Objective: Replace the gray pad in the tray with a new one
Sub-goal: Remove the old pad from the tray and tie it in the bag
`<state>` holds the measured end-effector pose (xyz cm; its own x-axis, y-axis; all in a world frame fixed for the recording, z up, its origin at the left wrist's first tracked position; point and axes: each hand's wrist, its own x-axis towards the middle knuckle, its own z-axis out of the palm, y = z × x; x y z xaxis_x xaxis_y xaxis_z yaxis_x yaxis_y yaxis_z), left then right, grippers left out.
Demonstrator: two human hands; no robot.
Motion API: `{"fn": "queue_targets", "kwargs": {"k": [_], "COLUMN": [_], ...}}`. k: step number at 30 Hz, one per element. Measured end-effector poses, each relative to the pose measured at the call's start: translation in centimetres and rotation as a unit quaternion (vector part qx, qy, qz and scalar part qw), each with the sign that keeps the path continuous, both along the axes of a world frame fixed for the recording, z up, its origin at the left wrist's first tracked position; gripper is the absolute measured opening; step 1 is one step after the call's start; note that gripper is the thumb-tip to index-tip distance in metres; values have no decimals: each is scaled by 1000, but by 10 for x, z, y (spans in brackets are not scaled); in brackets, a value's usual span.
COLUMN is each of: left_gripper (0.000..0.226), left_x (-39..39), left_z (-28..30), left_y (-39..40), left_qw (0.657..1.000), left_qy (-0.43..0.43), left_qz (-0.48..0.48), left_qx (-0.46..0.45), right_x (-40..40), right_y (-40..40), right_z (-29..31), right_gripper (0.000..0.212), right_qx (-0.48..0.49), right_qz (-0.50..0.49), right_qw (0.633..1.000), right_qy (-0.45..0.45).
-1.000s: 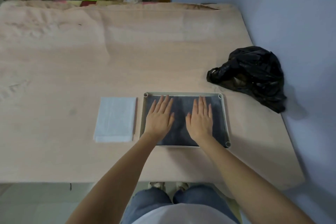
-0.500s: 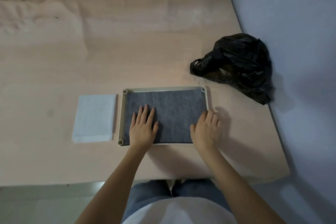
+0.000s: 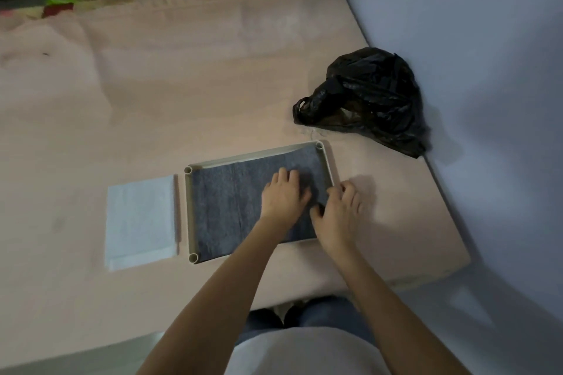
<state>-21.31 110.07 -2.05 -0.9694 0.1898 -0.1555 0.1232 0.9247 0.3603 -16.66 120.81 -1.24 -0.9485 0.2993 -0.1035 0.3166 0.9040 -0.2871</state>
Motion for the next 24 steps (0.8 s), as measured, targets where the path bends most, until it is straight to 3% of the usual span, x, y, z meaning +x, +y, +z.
{"fn": "queue_targets", "kwargs": {"k": [10, 13, 17, 24], "left_gripper": [55, 50, 37, 35], "left_x": [-32, -36, -35, -25], "left_z": [16, 20, 25, 14], "left_y": [24, 18, -2, -46], "left_qw": [986, 963, 938, 935], "left_qy": [-114, -154, -144, -124], "left_qz": [89, 132, 178, 210], "left_qx": [89, 175, 261, 259], "right_x": [10, 9, 12, 12], "right_y": [-2, -5, -18, -51], "right_z": [5, 8, 13, 18], "right_gripper": [36, 26, 16, 19], "right_qx": [-166, -183, -157, -87], "right_qz": [-16, -3, 59, 180], "right_qw": [986, 983, 986, 980], "right_qy": [-7, -29, -4, -7]}}
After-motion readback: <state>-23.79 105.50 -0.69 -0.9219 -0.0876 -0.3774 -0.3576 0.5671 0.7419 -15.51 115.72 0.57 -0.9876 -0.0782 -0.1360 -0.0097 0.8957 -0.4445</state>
